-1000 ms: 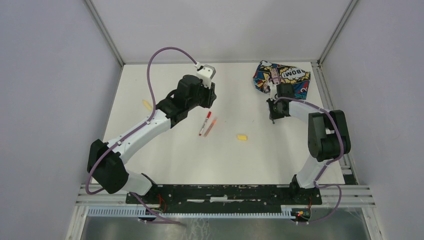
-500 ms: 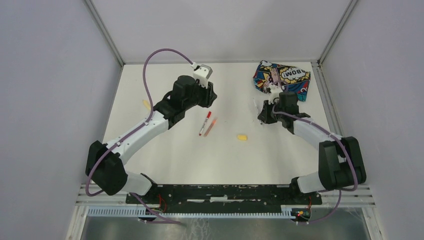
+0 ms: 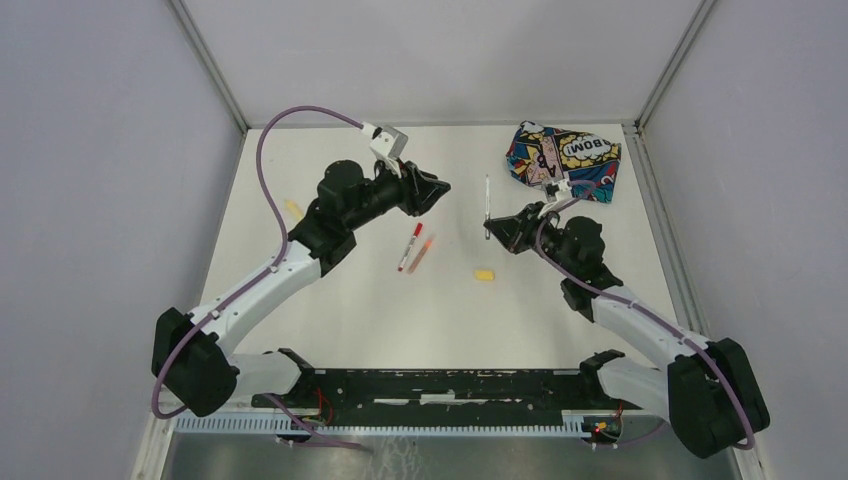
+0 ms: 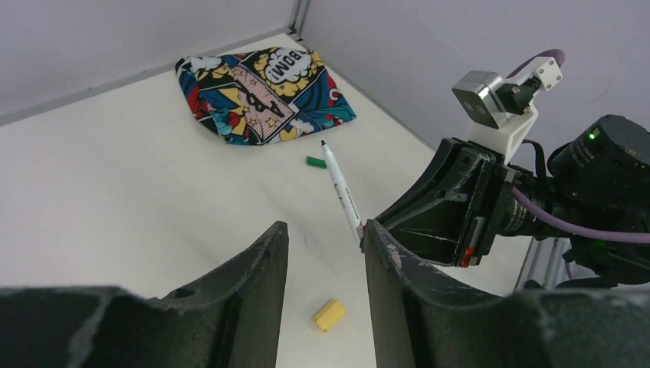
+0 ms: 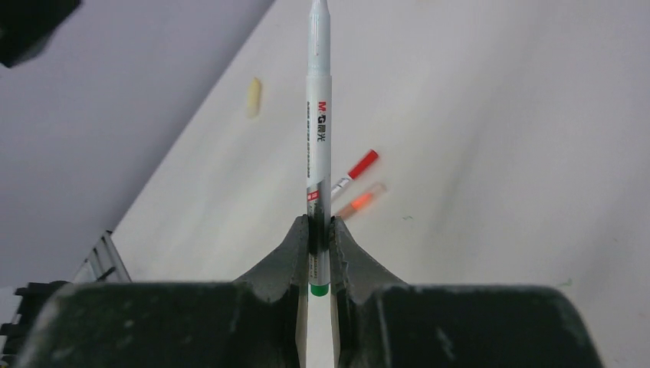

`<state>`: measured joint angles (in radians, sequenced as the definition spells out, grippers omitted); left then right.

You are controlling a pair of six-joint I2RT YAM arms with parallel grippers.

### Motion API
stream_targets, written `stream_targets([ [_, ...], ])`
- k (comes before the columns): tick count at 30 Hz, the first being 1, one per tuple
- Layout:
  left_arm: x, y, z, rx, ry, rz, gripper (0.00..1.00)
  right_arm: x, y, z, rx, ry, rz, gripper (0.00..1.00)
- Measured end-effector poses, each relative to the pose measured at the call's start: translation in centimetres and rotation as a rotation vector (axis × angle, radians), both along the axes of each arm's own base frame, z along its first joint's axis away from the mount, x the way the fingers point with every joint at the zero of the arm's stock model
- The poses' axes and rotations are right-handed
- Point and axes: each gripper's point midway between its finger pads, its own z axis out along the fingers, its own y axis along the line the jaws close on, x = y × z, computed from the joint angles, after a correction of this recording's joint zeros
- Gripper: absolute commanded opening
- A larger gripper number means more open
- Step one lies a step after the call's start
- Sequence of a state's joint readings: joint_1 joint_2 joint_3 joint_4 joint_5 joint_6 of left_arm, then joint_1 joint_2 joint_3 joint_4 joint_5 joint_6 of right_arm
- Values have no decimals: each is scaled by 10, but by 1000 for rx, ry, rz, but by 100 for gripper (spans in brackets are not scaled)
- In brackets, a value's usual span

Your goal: Insert the pens into the pen caps

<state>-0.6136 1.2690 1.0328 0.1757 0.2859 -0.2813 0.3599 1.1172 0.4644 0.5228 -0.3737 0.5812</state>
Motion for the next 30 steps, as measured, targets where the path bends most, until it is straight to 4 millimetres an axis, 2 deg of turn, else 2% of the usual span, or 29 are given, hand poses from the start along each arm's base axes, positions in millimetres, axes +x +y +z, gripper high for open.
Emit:
stream_targets([
  [6,-11,-8,21,-82,-13,-57,49,-18,20,63,162,-144,28,7],
  [8,-15,-11,23,-95,-6,-73,49,-20,22,75,198,-170,28,7],
  [15,-31,-25,28,-125,9,-134,50,-26,31,89,240,-197,56,8],
  [20,-33,-27,28,-129,11,-144,51,-30,40,99,264,-220,93,8],
  [30,-34,-40,11,-107,44,-180,50,-37,55,118,286,-261,164,8],
])
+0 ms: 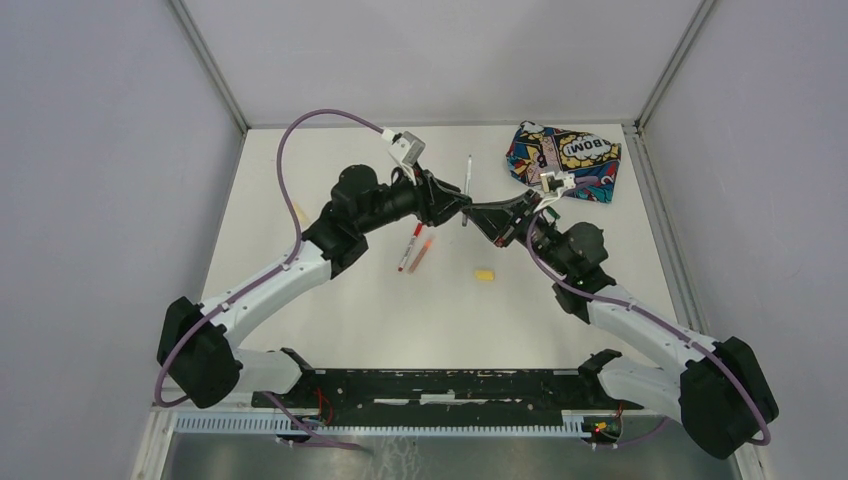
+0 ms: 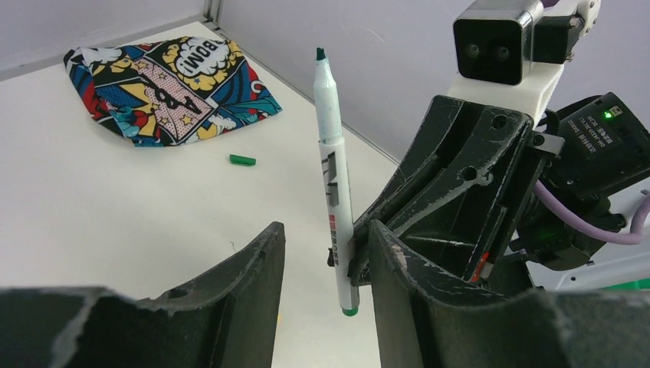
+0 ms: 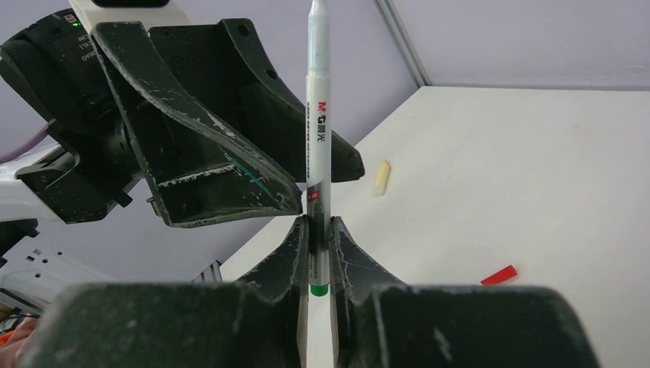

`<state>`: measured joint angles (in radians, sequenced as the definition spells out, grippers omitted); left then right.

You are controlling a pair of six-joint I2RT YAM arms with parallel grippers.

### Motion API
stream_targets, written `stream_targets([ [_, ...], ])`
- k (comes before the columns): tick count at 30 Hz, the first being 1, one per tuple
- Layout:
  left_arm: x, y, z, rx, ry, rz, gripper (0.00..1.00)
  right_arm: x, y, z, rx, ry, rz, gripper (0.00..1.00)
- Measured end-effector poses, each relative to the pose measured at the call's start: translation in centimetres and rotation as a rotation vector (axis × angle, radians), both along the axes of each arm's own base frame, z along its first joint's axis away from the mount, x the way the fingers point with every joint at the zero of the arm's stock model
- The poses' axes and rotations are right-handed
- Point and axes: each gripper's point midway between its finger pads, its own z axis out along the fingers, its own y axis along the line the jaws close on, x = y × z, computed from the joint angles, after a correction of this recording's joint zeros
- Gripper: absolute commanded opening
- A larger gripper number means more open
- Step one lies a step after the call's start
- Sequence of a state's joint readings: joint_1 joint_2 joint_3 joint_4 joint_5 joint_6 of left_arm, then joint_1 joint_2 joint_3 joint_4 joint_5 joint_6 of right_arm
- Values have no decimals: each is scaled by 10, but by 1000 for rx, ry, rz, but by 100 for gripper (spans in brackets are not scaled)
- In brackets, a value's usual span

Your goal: Insert the pens into the pen caps

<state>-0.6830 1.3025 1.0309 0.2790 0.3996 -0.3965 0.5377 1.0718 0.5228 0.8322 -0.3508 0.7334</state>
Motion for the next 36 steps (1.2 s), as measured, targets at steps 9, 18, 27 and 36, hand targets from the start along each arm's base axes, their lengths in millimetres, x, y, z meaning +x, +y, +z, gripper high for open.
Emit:
stream_targets([
  [9,-2,-5,-2,-6,13,-13,42,-6,7,2,1,-10,31,8],
  [18,-1,-9,2,-27,15,-18,36,-8,12,7,10,-25,45,8],
  [27,-5,-13,4,-37,21,-42,5,-9,15,5,6,-22,48,16],
  [36,3,-15,3,16,21,-23,2,3,8,-1,-119,-47,-34,40],
])
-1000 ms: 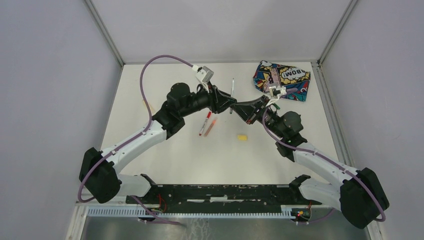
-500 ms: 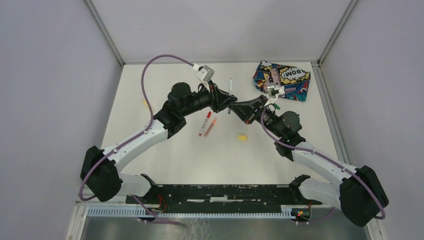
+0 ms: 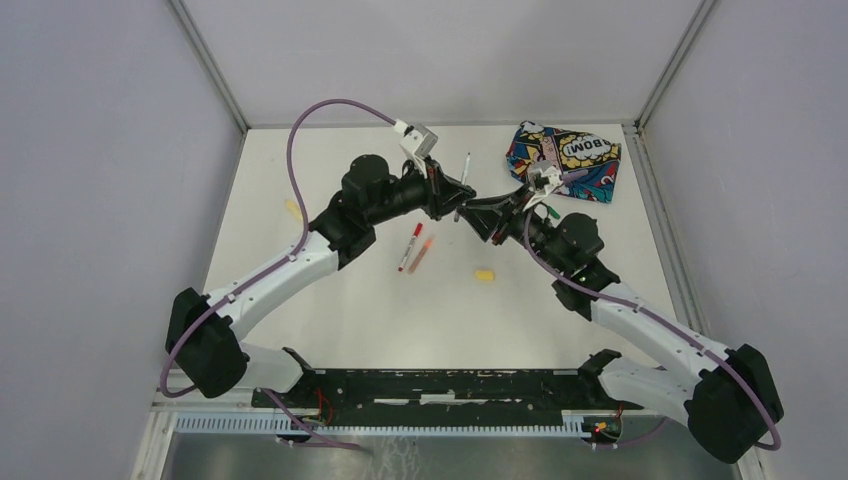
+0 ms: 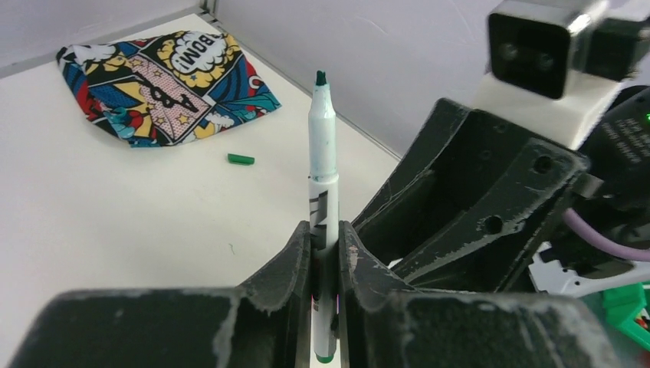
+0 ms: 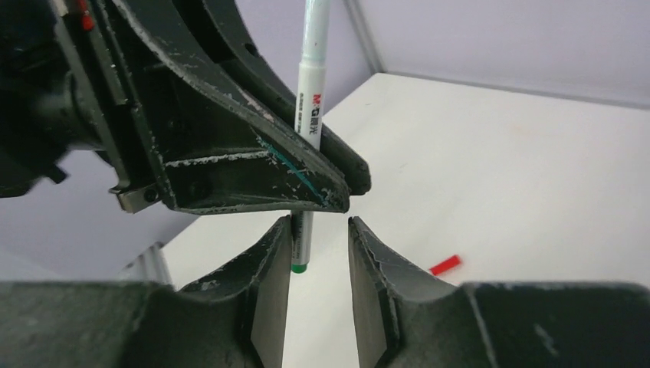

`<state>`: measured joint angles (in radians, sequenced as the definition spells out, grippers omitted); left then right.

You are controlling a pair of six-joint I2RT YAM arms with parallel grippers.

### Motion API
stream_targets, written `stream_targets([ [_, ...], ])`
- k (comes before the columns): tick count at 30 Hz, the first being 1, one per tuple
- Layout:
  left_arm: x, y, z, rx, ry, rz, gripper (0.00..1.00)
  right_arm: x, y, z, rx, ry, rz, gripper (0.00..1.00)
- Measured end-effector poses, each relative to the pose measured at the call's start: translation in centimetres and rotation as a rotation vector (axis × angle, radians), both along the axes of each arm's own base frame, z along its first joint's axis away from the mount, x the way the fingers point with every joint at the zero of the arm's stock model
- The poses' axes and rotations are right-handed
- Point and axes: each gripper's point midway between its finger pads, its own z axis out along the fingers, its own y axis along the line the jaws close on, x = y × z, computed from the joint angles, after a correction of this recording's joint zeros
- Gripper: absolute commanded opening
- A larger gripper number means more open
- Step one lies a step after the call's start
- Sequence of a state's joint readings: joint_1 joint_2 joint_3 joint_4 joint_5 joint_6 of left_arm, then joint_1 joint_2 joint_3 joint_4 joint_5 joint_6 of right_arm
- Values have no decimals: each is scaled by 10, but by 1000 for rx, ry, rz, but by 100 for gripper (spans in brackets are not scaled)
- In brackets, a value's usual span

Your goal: Insert the pens into the pen caps

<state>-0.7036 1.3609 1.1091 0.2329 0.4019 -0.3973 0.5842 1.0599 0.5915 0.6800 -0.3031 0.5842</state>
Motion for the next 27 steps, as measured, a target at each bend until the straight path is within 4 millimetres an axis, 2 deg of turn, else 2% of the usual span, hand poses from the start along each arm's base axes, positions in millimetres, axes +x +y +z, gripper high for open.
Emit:
stream_targets([
  [2,7,2,0,37,-17,30,2,7,-7,2,-69,-10,-63,44],
  [5,18,10,-2,103,-50,91,2,27,-31,0,-187,-7,-227,48],
  [9,28,21,-16,186,-67,157,2,55,-70,-22,-404,53,-436,51],
  [11,31,26,-22,219,-68,176,2,69,-89,-40,-529,103,-508,52],
  [15,33,32,-33,266,-59,202,2,96,-139,-90,-760,259,-590,53],
  [19,34,36,-41,297,-58,211,2,112,-183,-138,-893,437,-602,53],
  [23,34,39,-47,320,-55,216,2,126,-207,-177,-976,572,-546,53],
  [27,35,41,-50,337,-56,225,2,142,-215,-202,-1015,644,-476,53],
])
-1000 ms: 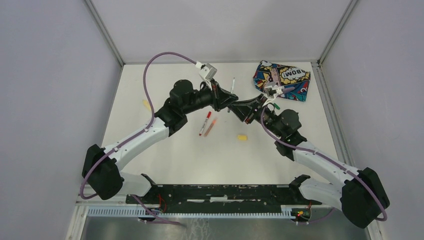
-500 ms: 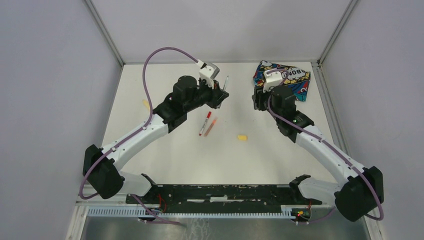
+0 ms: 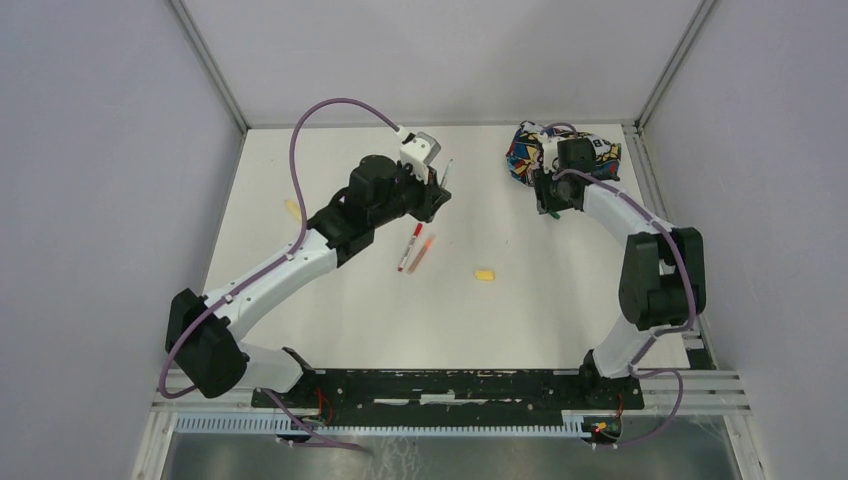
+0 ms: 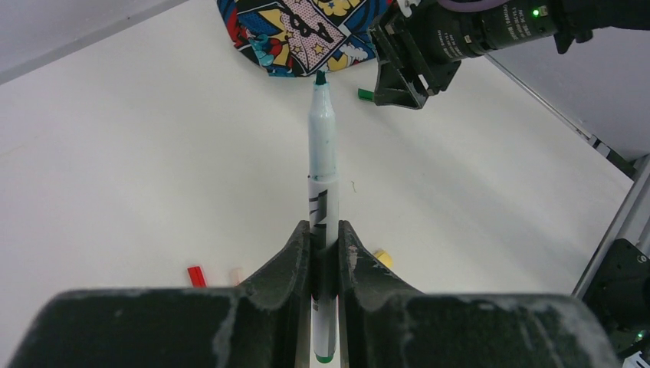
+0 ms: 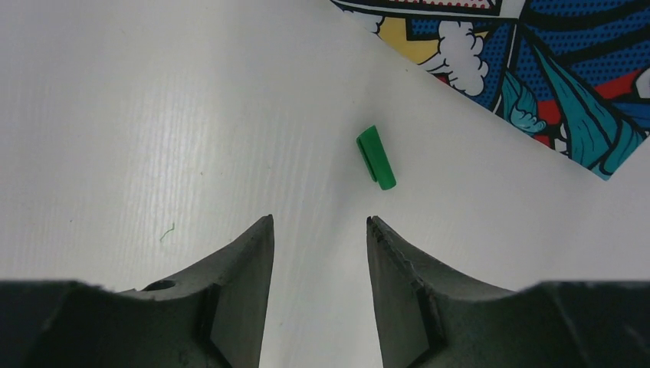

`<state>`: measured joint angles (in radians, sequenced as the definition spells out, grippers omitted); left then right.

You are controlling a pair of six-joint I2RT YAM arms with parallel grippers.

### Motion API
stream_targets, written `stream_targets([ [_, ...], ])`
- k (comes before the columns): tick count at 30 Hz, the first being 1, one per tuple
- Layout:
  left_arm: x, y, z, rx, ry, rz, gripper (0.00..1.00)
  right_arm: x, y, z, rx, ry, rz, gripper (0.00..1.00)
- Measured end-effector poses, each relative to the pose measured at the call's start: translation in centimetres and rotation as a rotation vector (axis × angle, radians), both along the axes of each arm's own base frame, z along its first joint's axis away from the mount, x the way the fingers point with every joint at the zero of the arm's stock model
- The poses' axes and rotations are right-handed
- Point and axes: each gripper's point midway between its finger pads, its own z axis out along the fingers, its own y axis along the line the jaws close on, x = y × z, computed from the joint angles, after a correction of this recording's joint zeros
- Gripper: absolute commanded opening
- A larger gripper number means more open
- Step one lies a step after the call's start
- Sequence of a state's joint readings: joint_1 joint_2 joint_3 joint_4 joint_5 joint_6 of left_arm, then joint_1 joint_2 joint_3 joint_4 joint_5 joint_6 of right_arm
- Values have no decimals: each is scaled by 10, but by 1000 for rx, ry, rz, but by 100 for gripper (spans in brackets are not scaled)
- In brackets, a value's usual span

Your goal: Insert the pens into the pen caps

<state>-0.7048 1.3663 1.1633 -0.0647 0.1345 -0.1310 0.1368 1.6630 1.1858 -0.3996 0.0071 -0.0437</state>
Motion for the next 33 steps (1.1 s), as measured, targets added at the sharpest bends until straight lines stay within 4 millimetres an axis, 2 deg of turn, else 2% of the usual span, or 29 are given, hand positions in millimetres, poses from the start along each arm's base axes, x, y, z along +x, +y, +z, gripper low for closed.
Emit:
stream_targets([
  [6,0,2,-5,13,8,7,2,20,-15,-29,-3,97,33,53],
  [13,1,3,-5,15,7,13,2,41,-26,-47,-7,158,71,52],
  [21,2,4,-6,18,6,22,2,44,-33,-64,1,218,92,49],
  [25,3,3,-10,25,14,23,2,37,-30,-72,15,253,105,46],
  [33,5,2,-18,39,30,23,2,35,-31,-77,11,277,108,41],
])
